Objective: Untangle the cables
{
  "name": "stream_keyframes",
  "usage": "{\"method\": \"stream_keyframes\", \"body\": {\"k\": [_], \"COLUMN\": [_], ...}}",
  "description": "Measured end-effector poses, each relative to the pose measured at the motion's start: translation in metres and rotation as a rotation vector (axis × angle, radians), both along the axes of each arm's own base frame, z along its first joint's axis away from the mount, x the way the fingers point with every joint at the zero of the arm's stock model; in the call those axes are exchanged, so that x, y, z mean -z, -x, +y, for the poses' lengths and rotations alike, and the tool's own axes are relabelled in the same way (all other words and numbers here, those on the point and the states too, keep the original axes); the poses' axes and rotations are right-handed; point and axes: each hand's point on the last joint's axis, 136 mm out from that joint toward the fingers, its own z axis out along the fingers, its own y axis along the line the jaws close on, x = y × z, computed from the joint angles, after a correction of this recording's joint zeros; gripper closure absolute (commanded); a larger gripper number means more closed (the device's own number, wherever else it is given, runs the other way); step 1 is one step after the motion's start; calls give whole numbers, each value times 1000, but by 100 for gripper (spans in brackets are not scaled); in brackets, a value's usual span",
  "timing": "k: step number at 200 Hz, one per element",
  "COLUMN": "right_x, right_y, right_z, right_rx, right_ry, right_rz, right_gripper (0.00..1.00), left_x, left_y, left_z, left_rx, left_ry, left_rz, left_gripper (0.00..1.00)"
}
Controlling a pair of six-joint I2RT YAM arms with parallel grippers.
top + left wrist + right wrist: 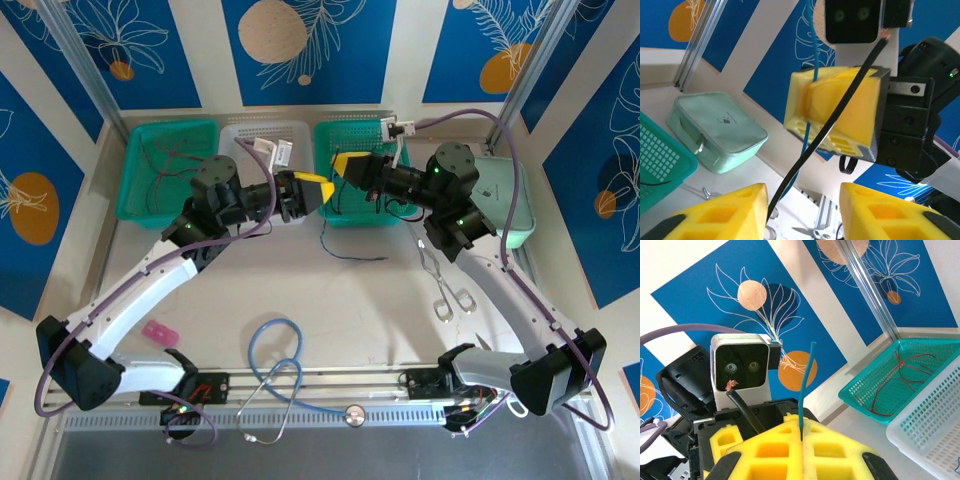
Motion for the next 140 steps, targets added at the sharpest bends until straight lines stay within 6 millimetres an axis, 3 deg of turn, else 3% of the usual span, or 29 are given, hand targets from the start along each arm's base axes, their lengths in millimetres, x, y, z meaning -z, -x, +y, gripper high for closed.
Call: {"method": "stream_keyframes", "body": {"k": [91,140], "right_x": [10,16], "right_y": [3,5], "right_z": [-3,5], "right_rx": [16,1], "right_ry": [20,28], "right_rz": [18,29], "right_gripper": [100,100], "left_x": [-21,-27], "left_y": [-10,-15], "left_z": [15,12], "left_rx": [-126,-128], "left_ry": [29,17], "left_rz": [-93,-107], "left_gripper": [49,49]}}
